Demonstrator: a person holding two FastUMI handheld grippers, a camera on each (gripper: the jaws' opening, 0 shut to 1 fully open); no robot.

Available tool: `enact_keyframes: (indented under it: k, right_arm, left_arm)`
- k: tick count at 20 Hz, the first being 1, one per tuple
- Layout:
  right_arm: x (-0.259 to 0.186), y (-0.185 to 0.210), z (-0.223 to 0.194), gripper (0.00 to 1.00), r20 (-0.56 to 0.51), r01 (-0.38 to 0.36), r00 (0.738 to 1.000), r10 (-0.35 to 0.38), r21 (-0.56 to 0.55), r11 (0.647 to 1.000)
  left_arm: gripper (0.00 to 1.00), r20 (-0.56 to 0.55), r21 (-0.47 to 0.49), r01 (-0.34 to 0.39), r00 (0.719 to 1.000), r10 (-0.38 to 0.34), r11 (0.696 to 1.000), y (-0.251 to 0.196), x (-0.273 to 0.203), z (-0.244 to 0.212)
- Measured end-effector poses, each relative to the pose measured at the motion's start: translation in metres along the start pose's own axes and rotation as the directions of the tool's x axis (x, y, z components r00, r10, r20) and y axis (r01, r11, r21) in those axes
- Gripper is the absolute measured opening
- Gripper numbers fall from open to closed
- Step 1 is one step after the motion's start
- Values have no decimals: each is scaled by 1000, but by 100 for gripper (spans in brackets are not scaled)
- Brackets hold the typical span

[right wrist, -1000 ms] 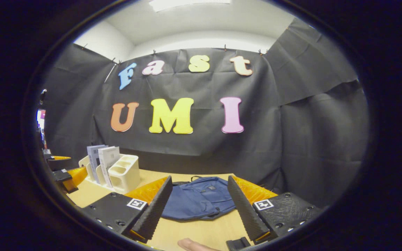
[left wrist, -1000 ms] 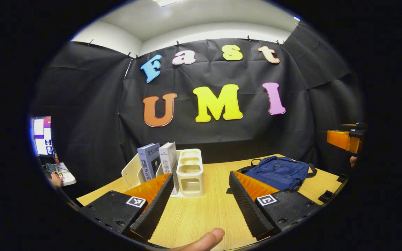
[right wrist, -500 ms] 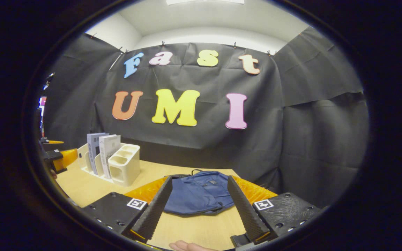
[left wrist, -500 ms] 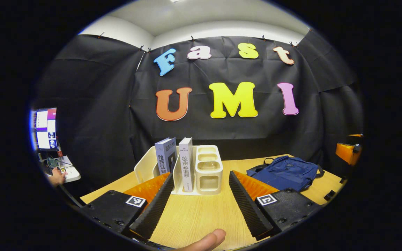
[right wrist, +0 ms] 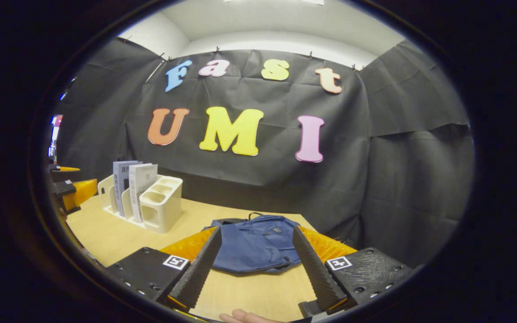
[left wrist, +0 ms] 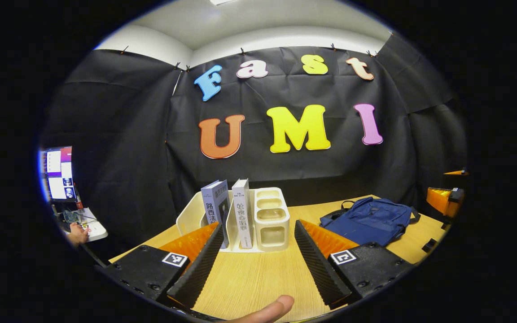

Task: Open the schoolbag, grab two books from the bookshelf and put them into the schoolbag.

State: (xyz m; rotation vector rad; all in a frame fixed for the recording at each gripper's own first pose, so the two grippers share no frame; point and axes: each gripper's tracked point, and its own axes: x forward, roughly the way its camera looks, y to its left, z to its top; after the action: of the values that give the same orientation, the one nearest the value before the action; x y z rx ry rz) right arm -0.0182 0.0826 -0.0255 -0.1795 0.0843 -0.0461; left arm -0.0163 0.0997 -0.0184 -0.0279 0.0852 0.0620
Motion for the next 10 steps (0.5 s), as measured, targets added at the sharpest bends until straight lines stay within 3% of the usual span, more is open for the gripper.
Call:
enact_keyframes:
  k: [4, 7, 8, 10]
  right_arm:
    - [8, 13, -10, 98, -28, -20, 999, 19, -27, 999]
    - [26, 26, -24, 93, -62, -35, 998, 31, -67, 997]
    - [31, 33, -29, 98, -79, -54, 996, 49, -69, 996]
    - [44, 48, -42, 98, -117, -91, 990, 82, -72, 993]
  left_arm:
    - [99, 6, 18, 10, 1000, -10, 1000, -2, -2, 1]
    - [99, 23, 31, 16, 1000, -16, 999, -4, -2, 4]
    - [99, 25, 30, 18, 999, -19, 999, -6, -3, 4]
    - [99, 30, 28, 19, 999, -20, 999, -5, -5, 5]
